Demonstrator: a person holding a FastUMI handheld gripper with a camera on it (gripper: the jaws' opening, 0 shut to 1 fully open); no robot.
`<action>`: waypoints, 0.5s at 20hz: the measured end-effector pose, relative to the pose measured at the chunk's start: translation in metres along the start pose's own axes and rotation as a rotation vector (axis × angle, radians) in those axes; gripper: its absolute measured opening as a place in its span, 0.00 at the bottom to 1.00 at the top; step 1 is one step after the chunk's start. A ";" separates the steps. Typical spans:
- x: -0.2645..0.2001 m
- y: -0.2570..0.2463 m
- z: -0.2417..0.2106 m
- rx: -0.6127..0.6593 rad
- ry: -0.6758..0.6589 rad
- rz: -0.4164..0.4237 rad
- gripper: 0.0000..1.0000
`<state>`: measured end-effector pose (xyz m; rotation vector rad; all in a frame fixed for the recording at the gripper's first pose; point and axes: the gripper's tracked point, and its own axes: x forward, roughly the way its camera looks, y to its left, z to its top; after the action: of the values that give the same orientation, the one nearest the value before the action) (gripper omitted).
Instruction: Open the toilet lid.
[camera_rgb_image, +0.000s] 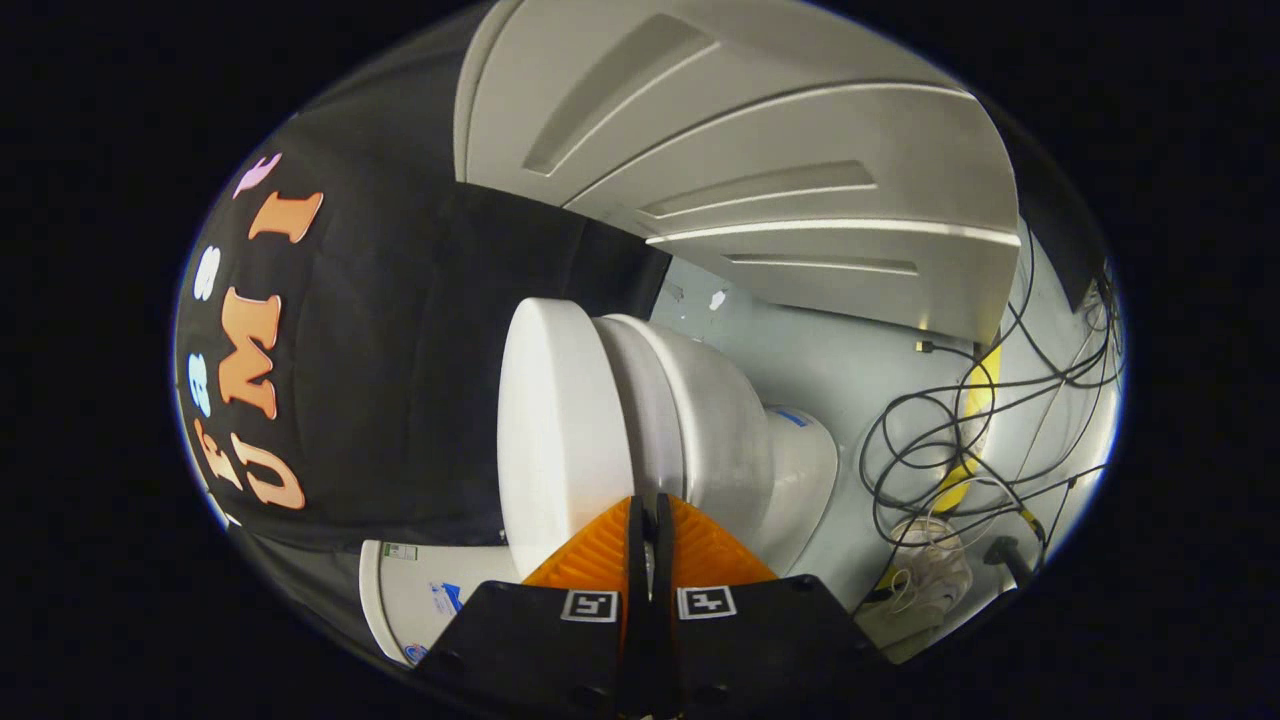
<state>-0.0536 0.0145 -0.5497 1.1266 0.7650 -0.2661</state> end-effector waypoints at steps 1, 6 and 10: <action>-0.007 0.007 -0.003 -0.004 0.011 0.009 0.08; -0.012 0.041 0.009 -0.130 -0.037 -0.003 0.08; -0.027 0.074 0.004 -0.229 -0.036 -0.005 0.08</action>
<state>-0.0305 0.0380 -0.4783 0.9015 0.7465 -0.1969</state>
